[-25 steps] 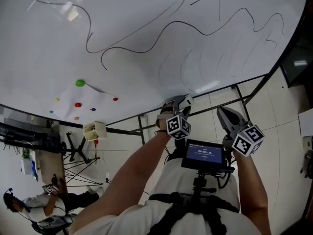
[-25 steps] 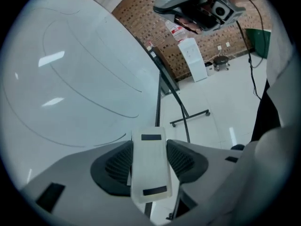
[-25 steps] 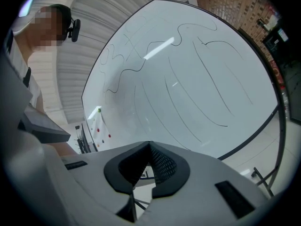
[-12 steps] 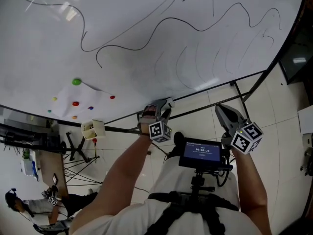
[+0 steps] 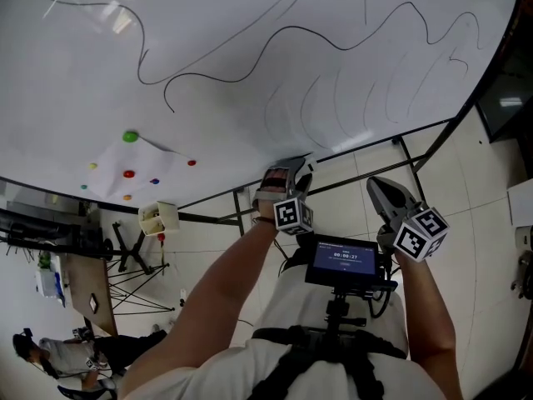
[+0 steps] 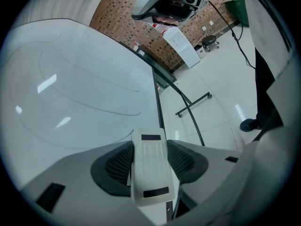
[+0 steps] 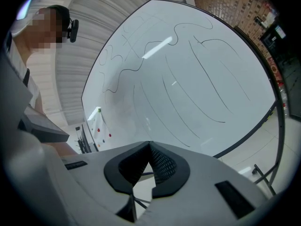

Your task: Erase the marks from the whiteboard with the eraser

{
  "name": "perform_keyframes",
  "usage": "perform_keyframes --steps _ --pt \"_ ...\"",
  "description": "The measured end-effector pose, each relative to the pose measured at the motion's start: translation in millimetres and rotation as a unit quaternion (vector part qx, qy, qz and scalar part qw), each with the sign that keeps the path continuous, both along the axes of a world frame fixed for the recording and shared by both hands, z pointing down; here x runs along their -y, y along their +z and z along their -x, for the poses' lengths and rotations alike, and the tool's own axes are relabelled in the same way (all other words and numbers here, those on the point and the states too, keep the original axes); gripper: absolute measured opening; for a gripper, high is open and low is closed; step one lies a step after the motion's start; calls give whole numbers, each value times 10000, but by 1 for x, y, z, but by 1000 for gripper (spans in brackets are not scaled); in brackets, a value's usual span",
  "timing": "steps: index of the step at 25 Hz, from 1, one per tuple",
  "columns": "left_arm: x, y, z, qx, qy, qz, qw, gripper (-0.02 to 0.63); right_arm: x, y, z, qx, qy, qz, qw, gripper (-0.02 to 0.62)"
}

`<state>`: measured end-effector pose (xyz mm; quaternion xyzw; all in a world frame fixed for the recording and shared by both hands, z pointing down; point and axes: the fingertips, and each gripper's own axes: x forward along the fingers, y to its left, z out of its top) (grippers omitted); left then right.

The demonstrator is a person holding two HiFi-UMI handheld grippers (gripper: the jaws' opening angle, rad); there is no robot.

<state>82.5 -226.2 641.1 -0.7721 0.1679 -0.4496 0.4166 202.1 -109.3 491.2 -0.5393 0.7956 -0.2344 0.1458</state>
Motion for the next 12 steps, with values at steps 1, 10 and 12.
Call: perform_keyframes --steps 1,10,12 --pt "-1 0 -6 -9 17 -14 10000 249 -1 -1 -1 -1 24 -7 10000 18" --pt "-5 -9 -18 -188 9 -25 9998 249 -5 -4 1 -9 42 -24 10000 18" --pt "-4 -15 -17 -283 -56 -34 9996 249 -2 -8 6 -24 -21 -74 10000 18"
